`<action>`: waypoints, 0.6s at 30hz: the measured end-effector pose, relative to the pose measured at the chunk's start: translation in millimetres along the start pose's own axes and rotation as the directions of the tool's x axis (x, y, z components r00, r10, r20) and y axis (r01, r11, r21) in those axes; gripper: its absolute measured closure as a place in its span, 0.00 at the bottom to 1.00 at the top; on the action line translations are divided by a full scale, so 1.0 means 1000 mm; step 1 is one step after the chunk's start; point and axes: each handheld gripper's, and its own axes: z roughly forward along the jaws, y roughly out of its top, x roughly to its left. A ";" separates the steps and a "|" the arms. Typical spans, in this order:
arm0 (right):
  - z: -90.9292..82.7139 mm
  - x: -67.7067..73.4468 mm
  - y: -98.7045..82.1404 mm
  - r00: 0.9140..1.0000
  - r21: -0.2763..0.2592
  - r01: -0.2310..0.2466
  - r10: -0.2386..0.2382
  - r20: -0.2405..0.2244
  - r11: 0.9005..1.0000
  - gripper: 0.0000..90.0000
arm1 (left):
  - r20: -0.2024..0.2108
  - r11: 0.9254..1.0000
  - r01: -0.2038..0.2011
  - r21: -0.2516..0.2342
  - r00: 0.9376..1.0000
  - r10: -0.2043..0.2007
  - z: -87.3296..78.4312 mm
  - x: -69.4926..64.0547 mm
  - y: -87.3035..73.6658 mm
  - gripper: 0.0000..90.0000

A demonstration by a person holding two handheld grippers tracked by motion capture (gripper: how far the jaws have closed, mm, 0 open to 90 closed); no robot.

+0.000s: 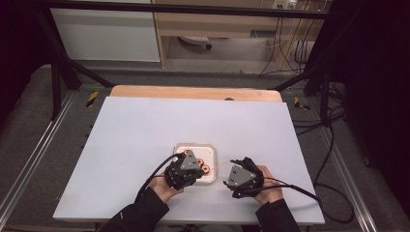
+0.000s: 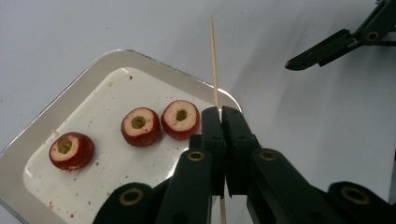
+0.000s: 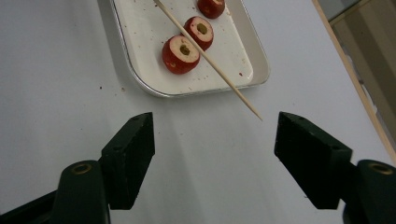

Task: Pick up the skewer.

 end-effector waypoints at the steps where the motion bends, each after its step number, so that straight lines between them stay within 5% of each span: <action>1: 0.000 0.001 0.001 1.000 -0.009 0.029 -0.029 0.000 1.000 0.38 | 0.004 1.000 -0.002 0.002 1.000 0.001 0.001 0.000 0.001 0.98; 12: 0.002 0.007 0.000 0.986 -0.008 0.170 -0.170 -0.004 0.985 0.54 | 0.038 0.999 -0.037 0.036 0.999 0.036 0.012 -0.010 0.011 0.98; 18: 0.003 0.013 -0.002 0.964 0.005 0.267 -0.267 0.003 0.964 0.63 | 0.054 0.996 -0.070 0.056 0.996 0.067 0.018 -0.017 0.017 0.98</action>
